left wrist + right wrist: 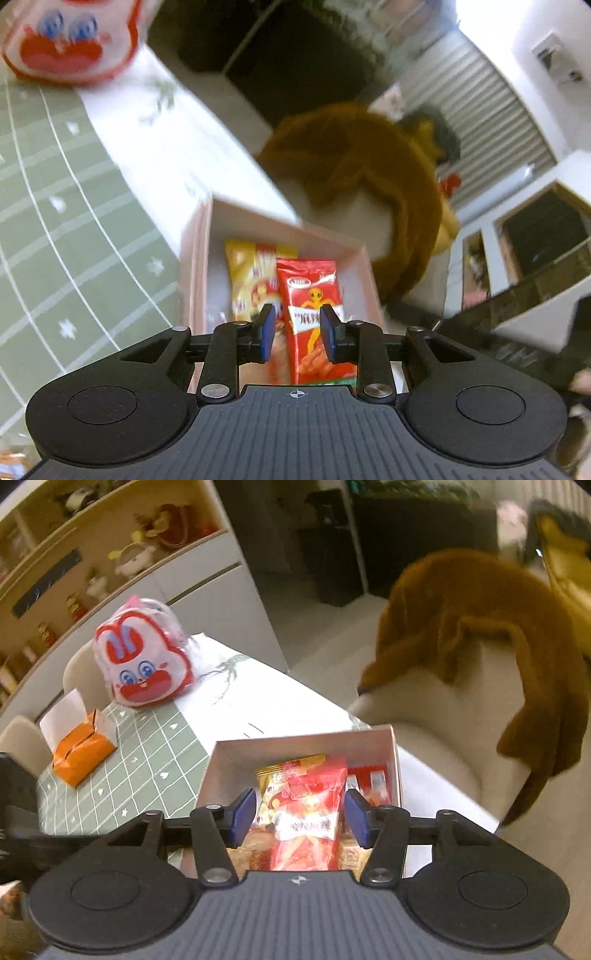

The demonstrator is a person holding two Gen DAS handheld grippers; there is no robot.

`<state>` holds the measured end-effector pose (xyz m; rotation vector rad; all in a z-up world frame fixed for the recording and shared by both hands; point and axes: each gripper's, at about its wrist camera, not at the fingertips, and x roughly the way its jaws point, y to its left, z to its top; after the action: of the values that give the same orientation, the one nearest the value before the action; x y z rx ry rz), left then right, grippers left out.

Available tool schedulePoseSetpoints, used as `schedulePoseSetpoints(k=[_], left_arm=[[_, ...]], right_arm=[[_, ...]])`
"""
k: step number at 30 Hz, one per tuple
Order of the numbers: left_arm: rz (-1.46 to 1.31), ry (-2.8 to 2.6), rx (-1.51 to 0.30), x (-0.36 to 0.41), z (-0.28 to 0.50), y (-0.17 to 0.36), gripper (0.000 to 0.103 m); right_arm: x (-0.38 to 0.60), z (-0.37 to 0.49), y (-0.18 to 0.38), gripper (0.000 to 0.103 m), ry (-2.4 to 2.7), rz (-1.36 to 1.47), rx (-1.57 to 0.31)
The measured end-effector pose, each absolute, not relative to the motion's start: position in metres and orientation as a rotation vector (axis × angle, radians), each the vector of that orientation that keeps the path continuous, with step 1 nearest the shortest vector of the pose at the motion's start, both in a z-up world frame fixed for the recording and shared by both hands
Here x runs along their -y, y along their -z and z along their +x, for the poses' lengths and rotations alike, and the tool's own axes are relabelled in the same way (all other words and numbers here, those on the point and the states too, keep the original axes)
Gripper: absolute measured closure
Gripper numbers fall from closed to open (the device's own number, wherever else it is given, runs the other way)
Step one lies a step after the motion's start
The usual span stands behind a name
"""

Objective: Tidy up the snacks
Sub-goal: 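Carry the cracker into the pink box while right grasps red packet and drops it in, then grasp the long bread-stick packet with left tool while right grasps blue packet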

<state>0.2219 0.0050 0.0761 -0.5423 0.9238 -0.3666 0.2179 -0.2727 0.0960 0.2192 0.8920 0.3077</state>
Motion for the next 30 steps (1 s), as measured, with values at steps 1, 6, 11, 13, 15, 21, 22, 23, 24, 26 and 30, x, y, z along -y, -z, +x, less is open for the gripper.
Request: schedulePoseSetpoints(k=[1, 6, 11, 13, 15, 21, 22, 23, 24, 26, 30], left_arm=[[-0.535, 0.356, -0.903, -0.011, 0.219, -0.082, 0.073], [-0.432, 0.249, -0.88, -0.038, 0.18, -0.105, 0.073], [-0.323, 0.105, -0.933, -0.058, 0.12, -0.085, 0.073], [-0.331, 0.081, -0.956, -0.066, 0.098, -0.073, 0.073], [-0.346, 0.059, -0.972, -0.079, 0.074, -0.065, 0.073], [-0.388, 0.001, -0.988, -0.107, 0.019, -0.043, 0.073], [-0.385, 0.003, -0.989, -0.109, 0.018, -0.04, 0.073], [-0.382, 0.005, -0.989, -0.111, 0.014, -0.039, 0.073], [-0.377, 0.008, -0.986, -0.112, 0.013, -0.038, 0.073], [-0.359, 0.006, -0.977, -0.111, 0.013, -0.04, 0.073], [-0.316, -0.006, -0.987, -0.104, 0.028, -0.036, 0.067]], right_arm=[[0.274, 0.215, -0.094, 0.045, -0.292, 0.214, -0.895], [0.274, 0.188, -0.084, 0.042, -0.233, 0.14, -0.898], [0.269, 0.145, -0.069, 0.042, -0.199, 0.087, -0.923], [0.264, 0.125, -0.062, 0.042, -0.206, 0.093, -0.94], [0.257, 0.103, -0.054, 0.042, -0.205, 0.089, -0.957], [0.237, 0.043, -0.031, 0.042, -0.157, 0.028, -0.986], [0.233, 0.033, -0.028, 0.042, -0.151, 0.017, -0.989], [0.23, 0.025, -0.025, 0.042, -0.149, 0.006, -0.992], [0.226, 0.018, -0.023, 0.042, -0.145, -0.005, -0.994], [0.221, 0.005, -0.021, 0.042, -0.131, -0.015, -0.992], [0.213, -0.013, -0.018, 0.038, -0.132, 0.007, -1.001]])
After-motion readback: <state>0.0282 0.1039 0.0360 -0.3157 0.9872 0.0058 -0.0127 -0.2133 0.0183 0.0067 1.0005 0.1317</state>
